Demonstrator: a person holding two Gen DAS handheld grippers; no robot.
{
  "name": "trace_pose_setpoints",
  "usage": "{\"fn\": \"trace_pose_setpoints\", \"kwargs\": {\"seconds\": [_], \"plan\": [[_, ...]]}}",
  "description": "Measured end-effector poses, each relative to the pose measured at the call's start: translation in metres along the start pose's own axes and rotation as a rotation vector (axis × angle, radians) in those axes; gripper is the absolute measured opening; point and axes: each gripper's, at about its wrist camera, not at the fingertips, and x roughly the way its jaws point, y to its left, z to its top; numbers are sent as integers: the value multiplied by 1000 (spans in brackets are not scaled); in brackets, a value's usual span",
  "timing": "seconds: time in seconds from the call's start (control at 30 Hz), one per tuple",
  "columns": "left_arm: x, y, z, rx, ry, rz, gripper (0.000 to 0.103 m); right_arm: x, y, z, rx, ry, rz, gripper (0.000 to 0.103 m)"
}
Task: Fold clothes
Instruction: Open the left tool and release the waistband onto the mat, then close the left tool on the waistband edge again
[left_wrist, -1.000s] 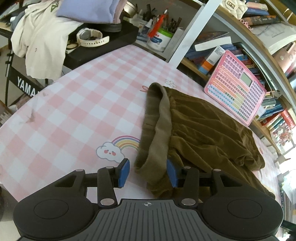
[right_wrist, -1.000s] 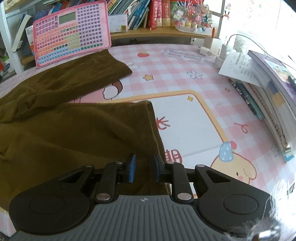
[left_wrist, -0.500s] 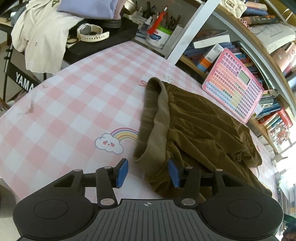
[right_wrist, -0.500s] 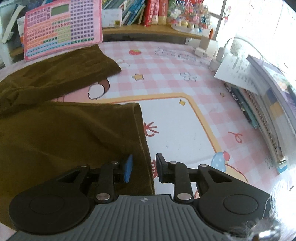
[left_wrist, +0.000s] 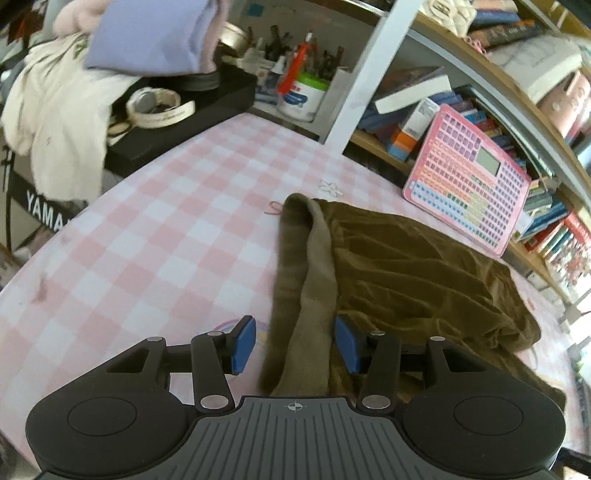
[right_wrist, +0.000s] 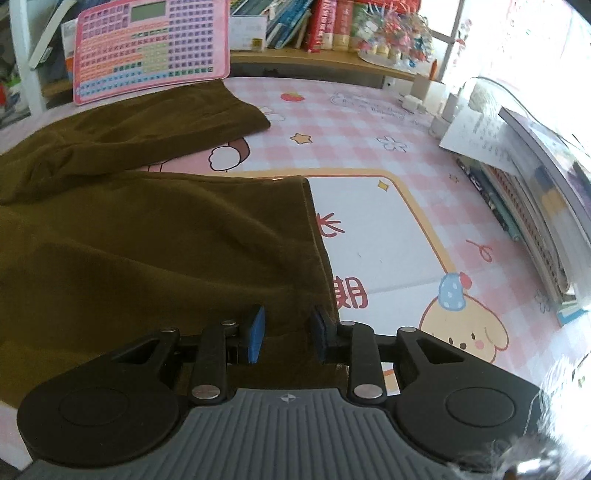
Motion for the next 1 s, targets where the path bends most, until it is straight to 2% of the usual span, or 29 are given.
{"fn": "trace_pose_setpoints", "kwargs": {"seconds": [0.33,0.37,0.4,0.43,0.47,0.5,0.7,0.77,0.93,1.0], "plan": [[32,-24,4,142,37,11,42,1,1,0,6,-6,-6,28],[34,-25,3,147,46,10,32,1,1,0,7,-4,-8,28],[36,-26,2,153,56,9,28,1,2,0,9,-3,-10,28],[30,-29,1,172,35,6,8,1,2,0,11,-4,-11,28],[24,-32,1,192,14,4,3,1,2,0,13,-4,-12,28],[17,-35,1,212,-7,2,2,1,2,0,15,-5,-13,28],[-18,-25,1,170,-107,-16,2,1,3,0,20,-3,-19,28],[7,-5,-6,109,-6,37,3,1,4,0,18,-5,-21,29],[14,12,-17,39,7,41,6,2,2,1,12,-2,-14,29],[14,13,-18,41,8,38,7,3,1,1,10,-3,-15,29]]}}
